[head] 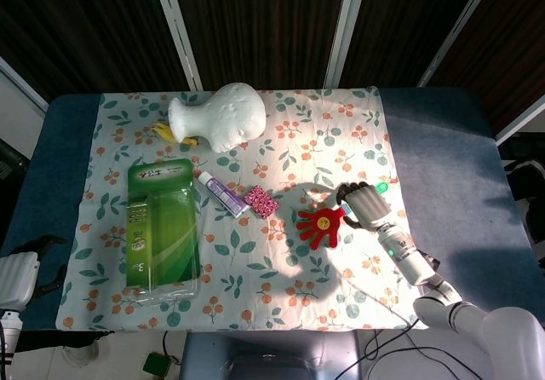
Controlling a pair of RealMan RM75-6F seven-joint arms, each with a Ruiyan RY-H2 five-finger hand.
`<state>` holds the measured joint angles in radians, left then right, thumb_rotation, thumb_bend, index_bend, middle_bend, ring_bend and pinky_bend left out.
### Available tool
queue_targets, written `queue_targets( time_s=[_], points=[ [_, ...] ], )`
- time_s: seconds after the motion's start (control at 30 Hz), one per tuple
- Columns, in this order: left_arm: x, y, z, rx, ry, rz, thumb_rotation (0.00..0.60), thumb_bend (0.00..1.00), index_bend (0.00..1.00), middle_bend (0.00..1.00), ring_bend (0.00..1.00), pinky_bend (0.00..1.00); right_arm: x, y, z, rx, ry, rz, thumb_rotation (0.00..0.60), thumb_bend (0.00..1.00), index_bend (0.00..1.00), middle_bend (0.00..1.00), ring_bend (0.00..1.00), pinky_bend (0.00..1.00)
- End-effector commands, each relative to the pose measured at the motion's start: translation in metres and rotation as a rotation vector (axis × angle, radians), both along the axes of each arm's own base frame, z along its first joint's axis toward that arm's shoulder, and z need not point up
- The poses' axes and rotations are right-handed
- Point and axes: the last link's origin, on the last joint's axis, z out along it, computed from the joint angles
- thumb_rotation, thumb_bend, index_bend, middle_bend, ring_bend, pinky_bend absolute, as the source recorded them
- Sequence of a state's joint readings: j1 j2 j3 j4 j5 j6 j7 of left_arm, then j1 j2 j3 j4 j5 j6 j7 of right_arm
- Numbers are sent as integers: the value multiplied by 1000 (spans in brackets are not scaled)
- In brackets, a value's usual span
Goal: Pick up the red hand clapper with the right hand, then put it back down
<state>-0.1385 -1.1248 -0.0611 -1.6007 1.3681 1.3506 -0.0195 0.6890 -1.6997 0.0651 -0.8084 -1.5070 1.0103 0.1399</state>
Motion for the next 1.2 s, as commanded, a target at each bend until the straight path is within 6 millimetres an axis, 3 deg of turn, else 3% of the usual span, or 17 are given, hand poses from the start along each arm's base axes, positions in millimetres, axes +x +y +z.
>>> queue_targets(
  time_s=[0.03,0.2,0.33,0.4,0.7,1.0,1.1,1.2],
  points=[
    [0,0,0,-1,1,1,600,406,326,282,291,347,3,2,1,-7,-19,13,600,503,809,554,649,742],
    [-1,0,0,0,-1,2,600,406,326,281,291,347,11,6,5,-20,-70,34,600,536,813,675,807,869],
    [-1,0,0,0,-1,2,600,405,326,281,291,347,13,8,7,-26,-87,39,600,559,813,726,867,913],
    [-1,0,0,-2,0,2,600,406,326,281,291,347,22,14,15,-52,-200,47,600,584,814,769,917,949],
    [0,0,0,-1,1,1,600,406,326,281,291,347,38,39,50,-38,-704,23,600,614,813,783,937,962],
    [1,0,-3,-11,7,-4,600,406,326,281,291,347,22,60,82,46,-1202,-24,600,646,813,783,937,962],
    [2,0,-4,-15,9,-4,600,406,326,281,291,347,16,59,86,129,-1310,-106,600,650,813,783,937,962],
    [2,0,-4,-18,11,-5,600,406,326,281,291,347,9,54,87,136,-1243,-145,600,656,814,783,937,962]
  ],
)
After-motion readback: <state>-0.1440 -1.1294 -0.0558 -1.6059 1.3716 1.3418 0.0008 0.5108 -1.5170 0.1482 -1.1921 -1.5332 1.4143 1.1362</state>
